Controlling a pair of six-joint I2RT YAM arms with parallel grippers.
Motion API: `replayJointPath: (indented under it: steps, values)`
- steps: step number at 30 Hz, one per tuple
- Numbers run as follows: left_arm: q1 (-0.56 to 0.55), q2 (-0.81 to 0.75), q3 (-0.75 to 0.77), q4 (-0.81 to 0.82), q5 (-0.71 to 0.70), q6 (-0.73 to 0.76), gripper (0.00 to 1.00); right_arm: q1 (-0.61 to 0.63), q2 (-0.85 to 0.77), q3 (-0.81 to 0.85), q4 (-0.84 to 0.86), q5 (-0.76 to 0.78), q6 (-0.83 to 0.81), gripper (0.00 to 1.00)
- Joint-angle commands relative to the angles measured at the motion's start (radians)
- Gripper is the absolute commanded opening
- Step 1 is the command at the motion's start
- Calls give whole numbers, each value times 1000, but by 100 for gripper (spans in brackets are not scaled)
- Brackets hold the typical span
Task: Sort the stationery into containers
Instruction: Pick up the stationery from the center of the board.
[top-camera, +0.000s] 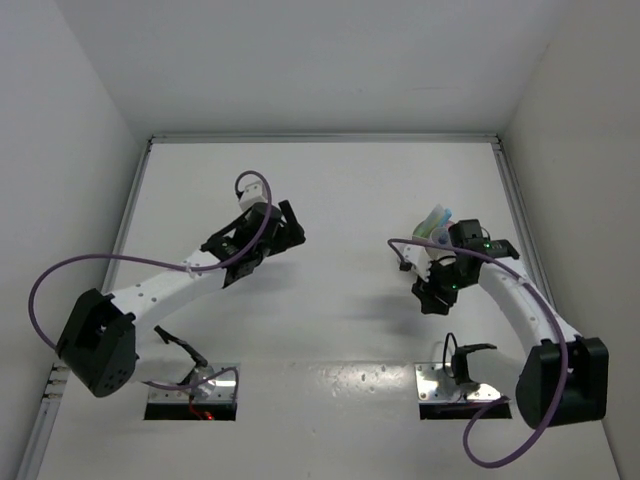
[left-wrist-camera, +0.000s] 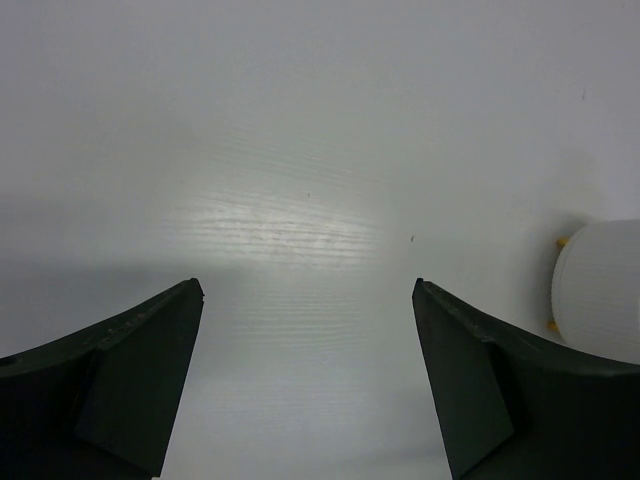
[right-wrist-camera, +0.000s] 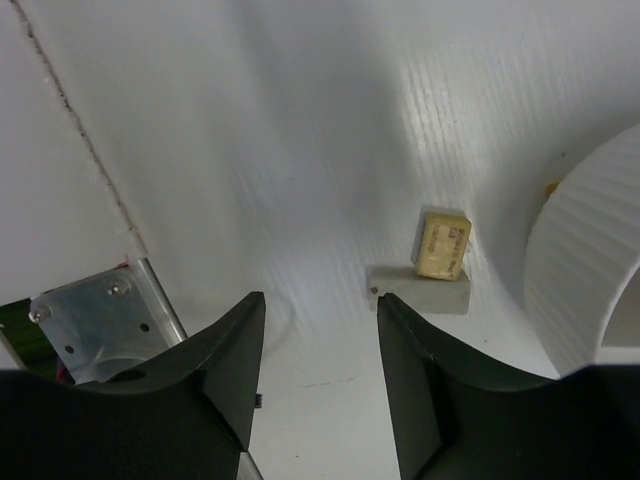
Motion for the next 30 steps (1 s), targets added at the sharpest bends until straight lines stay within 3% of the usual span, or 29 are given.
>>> replayJointPath:
  steps: [1, 13, 30]
  values:
    - [22, -48, -2, 2, 25, -2, 92, 58, 44, -6, 136, 68, 105, 50]
    - [53, -57, -11, -16, 34, 16, 92, 255, 132, 23, 291, 376, 469, 51]
    - [62, -57, -11, -16, 53, 35, 92, 307, 221, -78, 459, 585, 548, 48]
